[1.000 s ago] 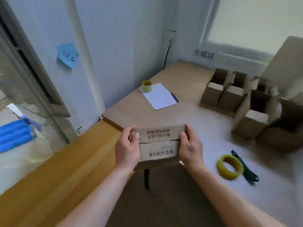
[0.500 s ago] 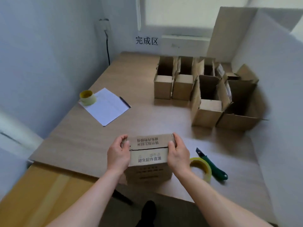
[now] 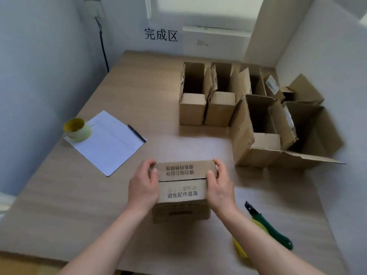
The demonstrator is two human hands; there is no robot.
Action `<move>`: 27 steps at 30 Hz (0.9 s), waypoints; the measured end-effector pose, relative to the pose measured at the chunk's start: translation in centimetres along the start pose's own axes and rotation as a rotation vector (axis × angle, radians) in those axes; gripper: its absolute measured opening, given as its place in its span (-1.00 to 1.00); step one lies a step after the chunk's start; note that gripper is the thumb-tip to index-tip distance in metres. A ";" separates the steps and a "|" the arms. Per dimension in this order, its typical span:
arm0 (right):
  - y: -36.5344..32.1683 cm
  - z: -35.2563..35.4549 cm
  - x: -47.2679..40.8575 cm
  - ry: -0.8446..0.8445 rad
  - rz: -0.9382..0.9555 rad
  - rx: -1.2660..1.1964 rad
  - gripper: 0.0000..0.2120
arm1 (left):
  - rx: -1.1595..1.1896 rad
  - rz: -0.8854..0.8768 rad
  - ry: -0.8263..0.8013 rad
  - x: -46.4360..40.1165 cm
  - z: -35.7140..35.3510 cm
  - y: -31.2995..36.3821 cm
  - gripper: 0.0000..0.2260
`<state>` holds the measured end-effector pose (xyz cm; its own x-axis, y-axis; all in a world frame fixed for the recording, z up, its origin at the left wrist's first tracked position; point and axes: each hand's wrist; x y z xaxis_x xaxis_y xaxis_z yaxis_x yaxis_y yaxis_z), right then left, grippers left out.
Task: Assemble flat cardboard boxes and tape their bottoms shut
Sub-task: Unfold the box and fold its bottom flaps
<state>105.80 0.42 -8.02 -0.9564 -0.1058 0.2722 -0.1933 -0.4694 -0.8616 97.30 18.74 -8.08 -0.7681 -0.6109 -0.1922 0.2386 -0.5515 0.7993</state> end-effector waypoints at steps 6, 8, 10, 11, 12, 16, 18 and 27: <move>1.9 2.6 0.5 -0.101 -0.063 -0.231 -0.73 | -0.023 -0.122 0.026 0.5 -0.1 -0.4 -0.78; 4.6 5.1 1.3 -0.026 -0.007 -0.106 -0.75 | -0.019 -0.101 0.024 0.4 -0.1 -0.4 -0.78; 8.3 8.6 2.5 -0.003 0.132 0.191 -0.71 | -0.009 -0.082 0.020 0.4 -0.1 -0.3 -0.78; 10.3 10.3 3.1 -0.037 0.220 0.370 -0.69 | -0.006 -0.076 0.017 0.5 -0.1 -0.3 -0.78; 12.1 11.9 3.6 -0.093 0.300 0.537 -0.67 | -0.005 -0.071 0.014 0.7 -0.1 -0.2 -0.78; 16.1 14.9 5.5 -0.208 0.460 0.832 -0.51 | -0.012 -0.063 0.003 1.8 -0.2 -0.1 -0.78; 15.4 14.7 5.7 -0.153 0.480 0.687 -0.57 | -0.034 -0.066 -0.029 2.5 -0.4 0.0 -0.77; 2.7 4.4 1.0 -0.308 -0.017 0.053 -0.43 | -0.049 -0.019 -0.018 3.8 -1.8 0.7 -0.74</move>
<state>105.26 -4.84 -8.16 -0.8406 -0.3543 0.4098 -0.1890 -0.5172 -0.8347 95.56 15.00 -9.29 -0.7833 -0.5897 -0.1967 0.2522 -0.5907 0.7665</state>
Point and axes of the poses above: each hand's wrist, its own x-axis away from the middle knuckle, its own z-axis out of the back of the hand, y = z × x, and after that the axes turned 9 degrees about -z, right-handed
